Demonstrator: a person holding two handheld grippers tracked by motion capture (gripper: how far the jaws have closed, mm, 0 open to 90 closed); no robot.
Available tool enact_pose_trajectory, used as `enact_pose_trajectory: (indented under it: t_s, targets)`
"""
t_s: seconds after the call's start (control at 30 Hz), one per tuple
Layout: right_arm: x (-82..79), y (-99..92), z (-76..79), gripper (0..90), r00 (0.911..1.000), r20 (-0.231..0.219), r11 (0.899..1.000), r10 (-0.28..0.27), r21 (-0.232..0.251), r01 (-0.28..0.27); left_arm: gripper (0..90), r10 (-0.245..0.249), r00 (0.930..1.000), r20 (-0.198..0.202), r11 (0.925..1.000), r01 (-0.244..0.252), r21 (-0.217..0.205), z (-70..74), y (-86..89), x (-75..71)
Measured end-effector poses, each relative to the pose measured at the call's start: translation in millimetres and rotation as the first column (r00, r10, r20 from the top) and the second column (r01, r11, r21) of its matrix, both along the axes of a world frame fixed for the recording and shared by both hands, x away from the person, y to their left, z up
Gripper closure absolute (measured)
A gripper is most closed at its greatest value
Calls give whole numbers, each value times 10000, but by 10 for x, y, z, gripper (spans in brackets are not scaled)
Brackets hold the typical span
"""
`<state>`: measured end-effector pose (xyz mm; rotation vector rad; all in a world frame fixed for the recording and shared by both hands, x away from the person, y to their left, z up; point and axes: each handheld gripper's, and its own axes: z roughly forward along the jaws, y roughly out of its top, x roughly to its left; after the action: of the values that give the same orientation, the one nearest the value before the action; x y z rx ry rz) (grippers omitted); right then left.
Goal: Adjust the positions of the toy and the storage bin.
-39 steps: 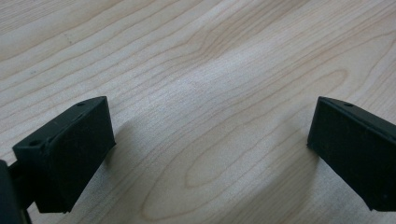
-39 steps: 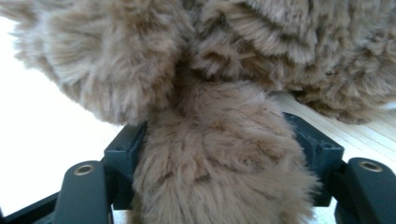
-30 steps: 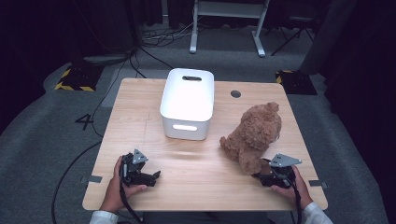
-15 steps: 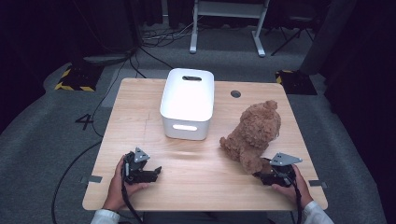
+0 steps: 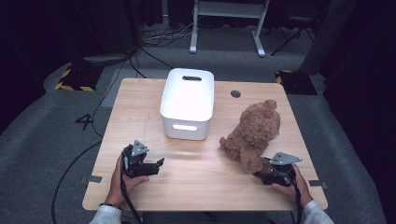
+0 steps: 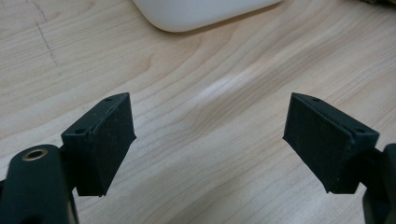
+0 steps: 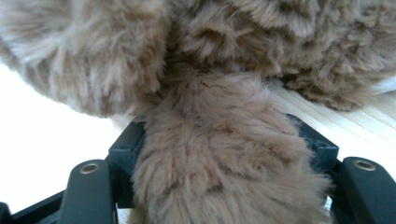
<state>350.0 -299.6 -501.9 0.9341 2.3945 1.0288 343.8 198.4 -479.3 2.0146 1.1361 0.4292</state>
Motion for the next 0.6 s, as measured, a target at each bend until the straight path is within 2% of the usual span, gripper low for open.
enact_pose_trajectory:
  t_s: [0.2,0.3,0.37,0.43,0.47,0.53,0.6]
  targets:
    - [4,-2,-4,347,10000,-8,10000,-39,54,39,167,167,9996,210,9997,-162,-194,62,-4,44]
    - [3,-3,-5,347,10000,-3,10000,-28,57,28,175,279,9977,625,9980,-242,-590,136,-27,61]
    - [3,-5,-6,347,10000,4,10000,-12,52,12,178,317,9966,764,9971,-262,-720,168,-55,74]
    - [3,-5,-6,346,10000,9,10000,-8,55,8,178,344,9960,827,9973,-289,-677,182,-69,77]
    - [3,-5,-7,346,10000,17,10000,10,52,-11,178,408,9942,998,9962,-328,-809,244,-92,95]
    - [4,-6,-7,345,10000,13,10000,22,59,-22,178,378,9936,1061,9959,-287,-861,271,-94,103]
    - [5,-8,-8,345,10000,7,10000,39,66,-39,178,459,9900,1333,9939,-319,-1055,386,-127,150]
